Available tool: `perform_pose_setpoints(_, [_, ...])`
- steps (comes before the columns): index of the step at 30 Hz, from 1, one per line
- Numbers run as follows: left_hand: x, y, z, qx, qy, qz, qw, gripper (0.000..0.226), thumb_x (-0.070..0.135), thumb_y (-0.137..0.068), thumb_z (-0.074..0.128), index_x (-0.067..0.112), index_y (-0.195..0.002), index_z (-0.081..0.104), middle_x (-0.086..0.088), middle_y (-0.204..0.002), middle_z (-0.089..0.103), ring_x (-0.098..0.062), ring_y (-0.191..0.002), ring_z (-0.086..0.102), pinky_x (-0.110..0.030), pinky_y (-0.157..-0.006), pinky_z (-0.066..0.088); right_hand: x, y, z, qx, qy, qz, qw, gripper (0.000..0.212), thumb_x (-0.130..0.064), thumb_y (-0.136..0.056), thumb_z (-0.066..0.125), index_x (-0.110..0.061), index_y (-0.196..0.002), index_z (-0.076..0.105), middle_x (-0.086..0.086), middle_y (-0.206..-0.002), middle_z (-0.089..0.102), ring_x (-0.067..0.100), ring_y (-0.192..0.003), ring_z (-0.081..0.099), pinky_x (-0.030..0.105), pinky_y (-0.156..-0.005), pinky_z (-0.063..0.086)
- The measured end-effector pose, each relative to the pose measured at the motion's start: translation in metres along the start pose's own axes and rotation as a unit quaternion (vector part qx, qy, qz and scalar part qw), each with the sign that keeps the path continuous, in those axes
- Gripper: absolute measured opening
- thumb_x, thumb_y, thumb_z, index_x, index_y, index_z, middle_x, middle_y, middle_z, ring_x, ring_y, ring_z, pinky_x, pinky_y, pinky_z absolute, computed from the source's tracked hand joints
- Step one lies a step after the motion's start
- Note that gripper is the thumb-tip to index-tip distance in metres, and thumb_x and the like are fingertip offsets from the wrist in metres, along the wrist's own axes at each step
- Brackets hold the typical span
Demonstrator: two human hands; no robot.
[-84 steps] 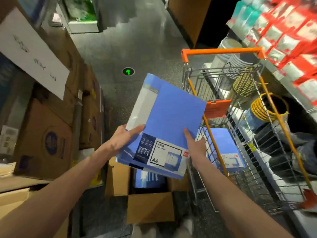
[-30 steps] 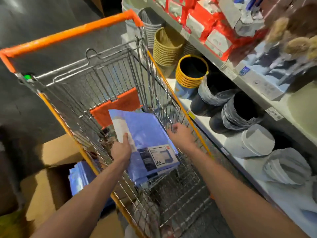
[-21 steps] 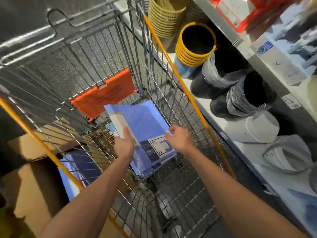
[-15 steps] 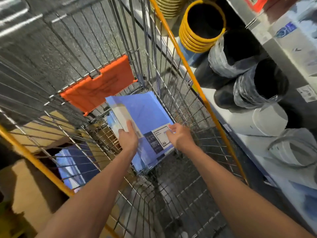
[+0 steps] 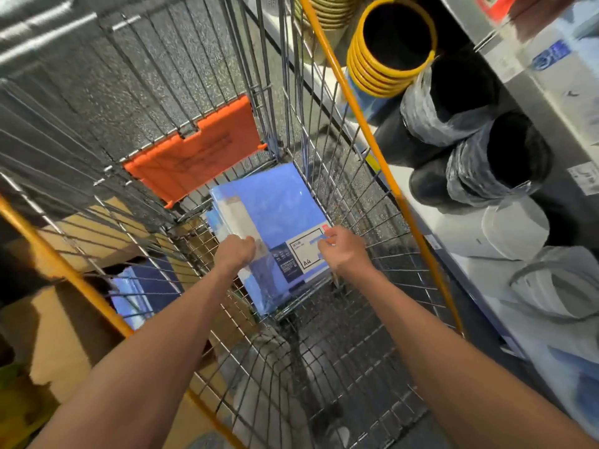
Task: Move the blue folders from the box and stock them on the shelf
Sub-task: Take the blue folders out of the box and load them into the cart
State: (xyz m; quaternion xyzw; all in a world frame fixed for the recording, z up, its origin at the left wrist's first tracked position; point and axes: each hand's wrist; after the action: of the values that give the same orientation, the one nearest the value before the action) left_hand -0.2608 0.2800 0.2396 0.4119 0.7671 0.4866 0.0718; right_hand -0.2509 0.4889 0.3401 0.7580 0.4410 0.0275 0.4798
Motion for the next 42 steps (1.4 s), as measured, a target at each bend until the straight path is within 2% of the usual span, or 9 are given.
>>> perform_pose_setpoints(3, [0.009,0.022,-0.010,0.021,0.011,0.057,0.998,0.041,0.027,-0.104,0.043,-0.005,-0.088,0.064,-0.026,-0.101,0.067,-0.034,-0.088,0.060,-0.034,-0.077,0.044,-0.006,0.018,-0.008,0.012,0.002,-0.023,1.000,0.042,-0.025,-0.099,0.053,-0.005,-0.135,0.053,0.018,-0.128,0.062,0.032,-0.113,0.061,0.042,-0.097,0.049])
perform_pose_setpoints(10, [0.022,0.116,-0.036,0.057,0.040,0.179,0.981,0.033,0.028,-0.102,0.048,0.004,-0.104,0.070,-0.012,-0.100,0.073,-0.031,-0.092,0.069,-0.035,-0.082,0.052,-0.007,0.092,-0.017,0.048,-0.008,-0.094,0.994,0.040,-0.026,-0.098,0.054,-0.007,-0.132,0.056,0.015,-0.130,0.062,0.032,-0.115,0.060,0.043,-0.098,0.049])
perform_pose_setpoints(16, [-0.008,0.234,-0.036,0.126,0.072,0.260,0.954,0.021,0.032,-0.104,0.051,0.018,-0.104,0.066,-0.005,-0.102,0.074,-0.029,-0.085,0.071,-0.043,-0.067,0.054,0.017,0.177,-0.016,0.082,-0.034,-0.189,0.978,0.032,-0.023,-0.096,0.057,-0.004,-0.120,0.065,0.015,-0.117,0.069,0.032,-0.109,0.063,0.038,-0.092,0.047])
perform_pose_setpoints(19, [-0.034,0.300,-0.024,0.163,0.135,0.279,0.937,0.019,0.030,-0.104,0.052,0.017,-0.106,0.065,-0.004,-0.098,0.074,-0.032,-0.080,0.072,-0.052,-0.069,0.059,0.035,0.230,-0.010,0.078,-0.053,-0.239,0.966,0.023,-0.018,-0.097,0.054,-0.001,-0.097,0.070,0.017,-0.092,0.069,0.033,-0.087,0.062,0.039,-0.079,0.048])
perform_pose_setpoints(22, [-0.059,0.346,-0.011,0.193,0.192,0.283,0.920,0.021,0.025,-0.104,0.051,0.012,-0.115,0.065,-0.005,-0.098,0.075,-0.025,-0.078,0.074,-0.052,-0.071,0.060,0.042,0.269,0.005,0.073,-0.052,-0.275,0.957,0.039,-0.014,-0.097,0.051,-0.021,-0.058,0.046,0.001,-0.059,0.043,0.022,-0.059,0.043,0.036,-0.062,0.034])
perform_pose_setpoints(29, [-0.134,0.429,0.012,0.259,0.271,0.259,0.890,0.015,0.018,-0.104,0.052,0.012,-0.108,0.065,-0.005,-0.091,0.075,-0.015,-0.074,0.072,-0.016,-0.058,0.050,0.039,0.347,0.062,0.035,-0.074,-0.332,0.940,0.026,-0.025,-0.098,0.050,-0.009,-0.102,0.069,0.012,-0.102,0.073,0.032,-0.093,0.068,0.051,-0.084,0.054])
perform_pose_setpoints(33, [-0.187,0.448,0.014,0.293,0.277,0.234,0.885,0.014,0.015,-0.104,0.051,0.011,-0.106,0.064,-0.004,-0.095,0.074,-0.010,-0.078,0.071,-0.013,-0.057,0.051,0.028,0.371,0.101,-0.011,-0.077,-0.349,0.934,0.023,-0.025,-0.097,0.052,-0.012,-0.099,0.070,0.007,-0.099,0.074,0.028,-0.091,0.069,0.047,-0.084,0.056])
perform_pose_setpoints(38, [-0.257,0.441,0.009,0.308,0.269,0.175,0.895,0.013,0.022,-0.104,0.050,0.020,-0.107,0.063,0.003,-0.095,0.073,-0.011,-0.078,0.072,-0.010,-0.054,0.048,0.009,0.378,0.160,-0.065,-0.039,-0.356,0.931,0.033,-0.027,-0.096,0.050,0.000,-0.091,0.068,0.014,-0.078,0.067,0.024,-0.065,0.059,0.038,-0.062,0.048])
perform_pose_setpoints(42, [-0.313,0.417,-0.004,0.303,0.284,0.137,0.899,0.016,0.024,-0.104,0.050,0.016,-0.107,0.063,0.000,-0.091,0.075,-0.011,-0.067,0.072,-0.027,-0.069,0.057,-0.013,0.368,0.220,-0.101,-0.007,-0.326,0.940,0.038,-0.034,-0.095,0.048,0.000,-0.093,0.065,0.019,-0.082,0.066,0.025,-0.065,0.059,0.037,-0.060,0.047])
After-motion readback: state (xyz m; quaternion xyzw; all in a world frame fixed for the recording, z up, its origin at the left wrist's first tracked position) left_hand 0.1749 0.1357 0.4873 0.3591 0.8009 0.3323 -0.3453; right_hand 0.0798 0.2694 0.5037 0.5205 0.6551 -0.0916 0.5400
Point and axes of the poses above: each hand's wrist, its own y-axis away from the middle knuckle, its own z-axis out of the palm, x = y × z
